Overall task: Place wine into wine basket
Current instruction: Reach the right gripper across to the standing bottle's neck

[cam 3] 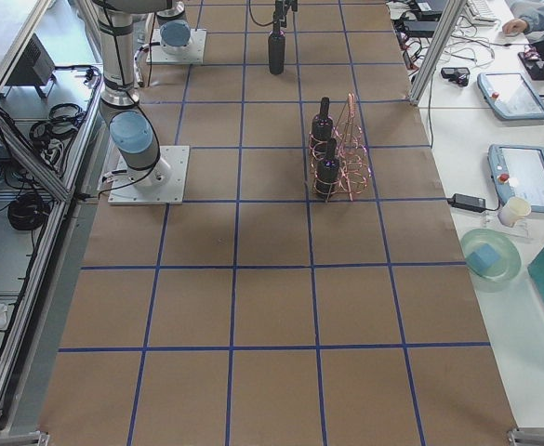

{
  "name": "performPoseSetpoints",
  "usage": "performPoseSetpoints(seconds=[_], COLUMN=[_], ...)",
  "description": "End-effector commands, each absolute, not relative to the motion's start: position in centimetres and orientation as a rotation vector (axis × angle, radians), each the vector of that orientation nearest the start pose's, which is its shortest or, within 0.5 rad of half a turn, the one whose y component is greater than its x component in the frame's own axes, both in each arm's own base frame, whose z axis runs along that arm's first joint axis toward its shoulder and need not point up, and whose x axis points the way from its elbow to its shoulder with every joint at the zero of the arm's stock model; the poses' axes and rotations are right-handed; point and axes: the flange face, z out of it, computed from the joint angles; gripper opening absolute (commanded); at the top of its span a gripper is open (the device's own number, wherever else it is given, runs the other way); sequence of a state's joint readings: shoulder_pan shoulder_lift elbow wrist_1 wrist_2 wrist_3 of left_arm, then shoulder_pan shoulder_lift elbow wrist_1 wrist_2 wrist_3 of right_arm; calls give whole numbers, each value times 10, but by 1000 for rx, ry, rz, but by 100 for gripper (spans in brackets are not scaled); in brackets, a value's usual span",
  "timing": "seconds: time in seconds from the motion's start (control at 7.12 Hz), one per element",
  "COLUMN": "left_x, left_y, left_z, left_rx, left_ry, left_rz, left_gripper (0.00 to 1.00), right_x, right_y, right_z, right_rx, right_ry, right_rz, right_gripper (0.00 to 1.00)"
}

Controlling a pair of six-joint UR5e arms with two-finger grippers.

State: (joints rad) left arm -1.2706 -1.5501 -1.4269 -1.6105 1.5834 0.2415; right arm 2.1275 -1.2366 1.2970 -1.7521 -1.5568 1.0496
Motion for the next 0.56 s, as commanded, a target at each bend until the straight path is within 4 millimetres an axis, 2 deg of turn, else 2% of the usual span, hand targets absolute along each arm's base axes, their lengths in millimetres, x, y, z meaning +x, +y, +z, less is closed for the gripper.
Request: performPoseSetpoints(seconds=[0.0,0.14,0.28,0.42], left_x=[22,21,21,19], left_y=[-499,-498,-495,-493], left_z=[567,564,562,564], left_rx=[-99,-96,-98,-96], left_ry=[3090,3094,3105,3108], left_rz=[-162,-152,-110,-116], left_gripper=[100,100,100,100], right_x=[500,515,533,540], right_y=[-457,-457,-446,-441], right_z=[436,426,417,409], right_rx=[765,746,702,668], right_ry=[2909,2918,2939,2957], right_rz=[-92,-81,-67,-59], right_gripper=[100,100,100,100])
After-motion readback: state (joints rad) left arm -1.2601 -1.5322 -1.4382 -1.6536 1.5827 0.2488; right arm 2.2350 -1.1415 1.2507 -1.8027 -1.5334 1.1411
